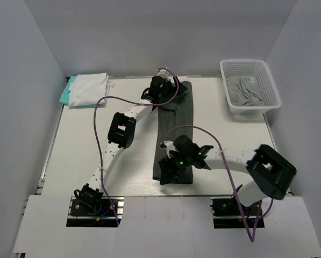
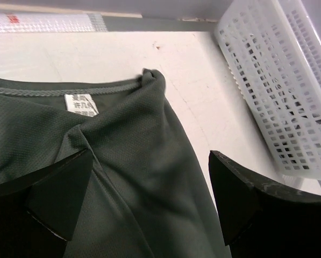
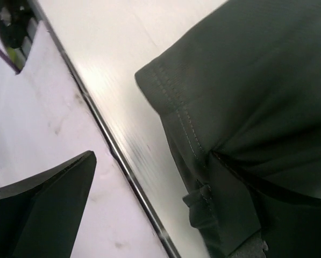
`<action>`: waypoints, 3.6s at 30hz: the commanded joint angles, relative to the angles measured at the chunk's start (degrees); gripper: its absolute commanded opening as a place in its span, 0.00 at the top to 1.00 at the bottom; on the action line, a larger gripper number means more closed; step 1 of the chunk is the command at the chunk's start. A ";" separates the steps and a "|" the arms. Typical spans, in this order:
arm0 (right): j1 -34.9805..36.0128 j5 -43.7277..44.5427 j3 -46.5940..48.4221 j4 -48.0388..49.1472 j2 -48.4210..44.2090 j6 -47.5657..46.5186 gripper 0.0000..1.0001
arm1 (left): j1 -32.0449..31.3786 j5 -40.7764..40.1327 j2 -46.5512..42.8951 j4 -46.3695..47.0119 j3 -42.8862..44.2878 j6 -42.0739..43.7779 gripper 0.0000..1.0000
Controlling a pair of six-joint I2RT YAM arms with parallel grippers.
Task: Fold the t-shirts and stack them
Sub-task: Rotate the tshirt 90 degrees, then grab the bottom of the folded rectangular tshirt with both arms
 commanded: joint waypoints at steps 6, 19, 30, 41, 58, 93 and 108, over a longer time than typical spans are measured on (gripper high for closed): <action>5.54 -4.56 10.72 -5.74 11.05 -5.01 0.10 | 2.32 -7.01 -0.67 -2.90 -0.22 6.65 0.00; 5.28 4.42 11.87 -13.23 -7.94 -2.20 0.10 | 2.85 -22.81 -24.59 -5.36 -3.90 18.70 0.00; 4.49 25.69 1.42 -19.73 -20.68 15.89 0.10 | 1.54 -26.17 -66.46 -25.96 -55.43 5.01 0.00; 2.82 23.85 -9.57 -19.56 -30.09 25.99 0.10 | -4.08 -1.30 -105.25 -23.81 -107.68 -11.97 0.00; 0.71 20.59 -18.72 -6.99 -30.36 32.17 0.14 | -17.97 -0.23 -100.18 -27.53 -117.81 -16.28 0.11; -2.80 29.54 -2.11 -13.57 -18.84 24.71 1.00 | -19.64 -14.20 -91.91 -27.07 -101.30 -11.45 1.00; -13.43 37.47 22.06 -16.59 -2.24 12.84 1.00 | -15.26 -32.56 -73.38 -37.35 -73.88 -9.16 1.00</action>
